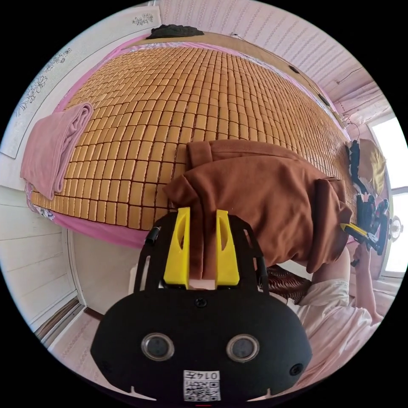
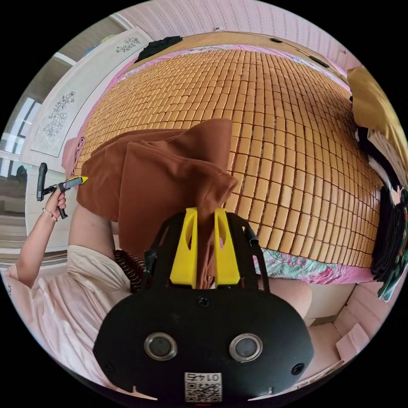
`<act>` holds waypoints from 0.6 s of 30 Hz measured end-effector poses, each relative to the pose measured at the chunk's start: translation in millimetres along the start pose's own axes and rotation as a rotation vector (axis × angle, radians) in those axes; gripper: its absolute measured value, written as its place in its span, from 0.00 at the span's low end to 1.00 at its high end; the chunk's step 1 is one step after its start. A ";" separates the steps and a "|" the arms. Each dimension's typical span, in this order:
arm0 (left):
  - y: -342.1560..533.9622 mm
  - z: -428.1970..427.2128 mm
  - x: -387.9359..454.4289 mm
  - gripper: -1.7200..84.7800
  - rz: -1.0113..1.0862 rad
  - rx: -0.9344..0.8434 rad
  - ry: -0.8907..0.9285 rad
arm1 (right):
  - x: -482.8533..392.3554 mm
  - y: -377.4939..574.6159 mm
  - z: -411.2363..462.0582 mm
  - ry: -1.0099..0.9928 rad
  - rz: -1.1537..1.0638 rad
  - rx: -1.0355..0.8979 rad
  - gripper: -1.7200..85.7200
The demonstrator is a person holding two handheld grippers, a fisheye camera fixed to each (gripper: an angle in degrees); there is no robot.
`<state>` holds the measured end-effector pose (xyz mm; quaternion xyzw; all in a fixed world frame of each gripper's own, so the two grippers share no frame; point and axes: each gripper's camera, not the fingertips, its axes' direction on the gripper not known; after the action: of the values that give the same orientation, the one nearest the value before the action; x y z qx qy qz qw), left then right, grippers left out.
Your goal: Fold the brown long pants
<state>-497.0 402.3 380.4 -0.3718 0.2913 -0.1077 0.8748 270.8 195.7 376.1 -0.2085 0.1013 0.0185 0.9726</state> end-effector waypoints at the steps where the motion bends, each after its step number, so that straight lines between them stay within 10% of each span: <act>1: 2.4 -7.2 -1.4 0.07 0.019 0.016 -0.001 | 6.4 6.4 -15.8 -0.035 0.001 0.038 0.09; 18: -12.3 -281.5 -27.9 0.02 0.200 0.695 0.202 | 138.8 77.8 -359.1 0.178 0.050 0.886 0.06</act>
<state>-685.2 239.6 245.3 -0.0097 0.3571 -0.1504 0.9218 332.5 118.8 -4.1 0.2294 0.1877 -0.0213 0.9548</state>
